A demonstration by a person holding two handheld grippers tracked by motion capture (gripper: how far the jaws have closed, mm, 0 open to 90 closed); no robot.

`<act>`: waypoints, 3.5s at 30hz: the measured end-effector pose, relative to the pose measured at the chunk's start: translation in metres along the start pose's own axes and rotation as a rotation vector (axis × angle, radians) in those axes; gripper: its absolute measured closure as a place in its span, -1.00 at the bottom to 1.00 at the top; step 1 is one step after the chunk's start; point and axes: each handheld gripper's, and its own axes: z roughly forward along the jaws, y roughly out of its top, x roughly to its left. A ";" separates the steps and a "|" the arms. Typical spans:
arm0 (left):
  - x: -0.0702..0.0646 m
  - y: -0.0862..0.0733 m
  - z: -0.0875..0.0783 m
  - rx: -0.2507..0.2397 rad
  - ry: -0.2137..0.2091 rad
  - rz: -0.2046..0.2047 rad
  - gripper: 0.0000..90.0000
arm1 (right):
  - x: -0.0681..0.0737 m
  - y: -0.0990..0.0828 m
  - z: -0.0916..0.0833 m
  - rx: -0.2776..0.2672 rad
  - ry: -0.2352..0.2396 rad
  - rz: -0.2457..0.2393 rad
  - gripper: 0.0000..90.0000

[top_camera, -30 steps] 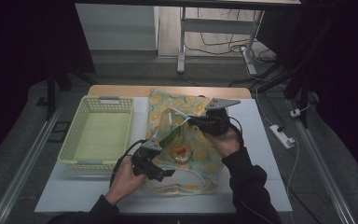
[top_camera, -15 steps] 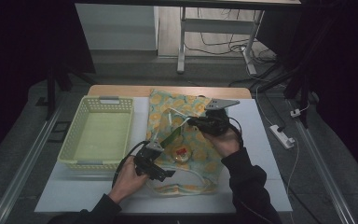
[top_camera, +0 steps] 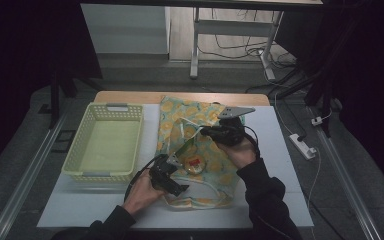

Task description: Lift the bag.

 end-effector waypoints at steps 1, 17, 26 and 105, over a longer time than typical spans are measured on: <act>0.000 0.000 0.000 0.000 0.006 0.004 -0.97 | 0.000 0.000 0.000 -0.002 0.000 0.002 0.98; 0.007 0.007 -0.008 0.032 0.045 -0.025 0.09 | 0.000 0.001 -0.001 -0.010 -0.002 0.005 0.99; 0.008 0.010 -0.009 0.037 0.022 -0.039 0.74 | 0.000 0.001 -0.001 -0.009 -0.001 0.005 0.99; 0.033 0.094 -0.167 -0.311 -0.133 -0.117 1.00 | 0.009 0.029 -0.021 -0.025 0.042 -0.017 1.00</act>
